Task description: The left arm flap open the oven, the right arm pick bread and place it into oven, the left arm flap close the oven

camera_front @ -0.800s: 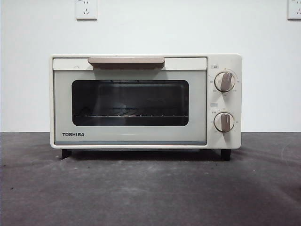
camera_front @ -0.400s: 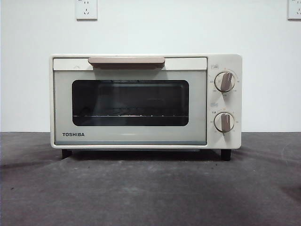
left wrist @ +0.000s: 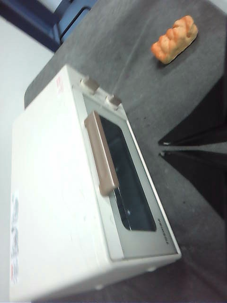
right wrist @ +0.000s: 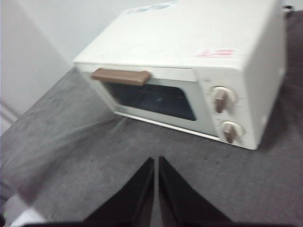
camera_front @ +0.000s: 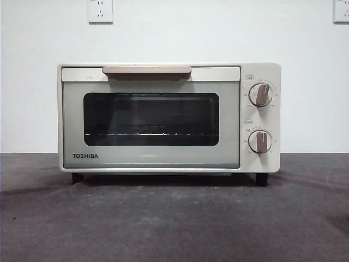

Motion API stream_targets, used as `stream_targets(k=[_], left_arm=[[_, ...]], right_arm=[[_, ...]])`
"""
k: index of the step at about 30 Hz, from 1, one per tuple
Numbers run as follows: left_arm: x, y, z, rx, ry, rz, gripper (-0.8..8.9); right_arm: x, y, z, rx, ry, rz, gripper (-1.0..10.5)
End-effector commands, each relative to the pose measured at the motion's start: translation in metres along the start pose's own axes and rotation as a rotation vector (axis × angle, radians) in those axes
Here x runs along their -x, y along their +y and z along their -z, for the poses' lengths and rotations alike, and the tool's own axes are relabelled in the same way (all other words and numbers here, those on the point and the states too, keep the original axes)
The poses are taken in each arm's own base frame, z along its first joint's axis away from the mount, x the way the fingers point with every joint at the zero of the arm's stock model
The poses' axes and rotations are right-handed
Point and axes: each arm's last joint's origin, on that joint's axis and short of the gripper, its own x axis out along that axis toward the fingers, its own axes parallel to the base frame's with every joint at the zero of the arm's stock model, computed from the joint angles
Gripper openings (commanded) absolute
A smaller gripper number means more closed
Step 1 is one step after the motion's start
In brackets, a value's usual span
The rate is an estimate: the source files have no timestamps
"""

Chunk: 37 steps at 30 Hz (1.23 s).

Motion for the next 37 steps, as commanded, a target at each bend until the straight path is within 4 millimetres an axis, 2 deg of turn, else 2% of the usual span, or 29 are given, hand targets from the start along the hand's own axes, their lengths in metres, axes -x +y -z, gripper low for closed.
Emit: stream_targets(k=[1,3,8,10,22,24,28,33,37], left_arm=[[0.003,-0.003,-0.007,-0.053,-0.029,0.016,0.38],[0.002,-0.004,-0.007,-0.054,-0.028,0.018,0.79],[0.002,-0.004,-0.007,-0.054,-0.028,0.019,4.00],[0.002,-0.004,-0.007,-0.056,-0.034,0.019,4.72],[0.002,-0.004,-0.011,-0.067,-0.065,0.022,4.79],[0.001,-0.004,-0.011,-0.062,-0.062,0.022,4.86],[-0.002,-0.003,-0.011,-0.059,-0.051,0.021,5.64],[-0.006,-0.001,-0.011,-0.050,-0.032,0.020,5.63],[-0.007,-0.001,-0.011,-0.048,-0.029,0.020,5.63]], right_arm=[[0.002,0.003,-0.004,0.057,-0.013,-0.016,0.2],[0.002,0.003,-0.004,0.058,-0.015,-0.016,0.7],[0.002,0.003,-0.005,0.060,-0.018,-0.015,4.4],[0.002,0.003,-0.005,0.059,-0.018,-0.015,5.2],[0.001,0.003,-0.002,-0.046,0.010,-0.011,5.3],[-0.001,0.000,0.001,-0.083,0.048,-0.003,5.3],[-0.008,-0.005,0.004,-0.133,0.116,0.026,5.3],[-0.017,-0.015,0.007,-0.195,0.204,0.096,5.3],[-0.031,-0.027,0.015,-0.222,0.354,0.209,5.3]])
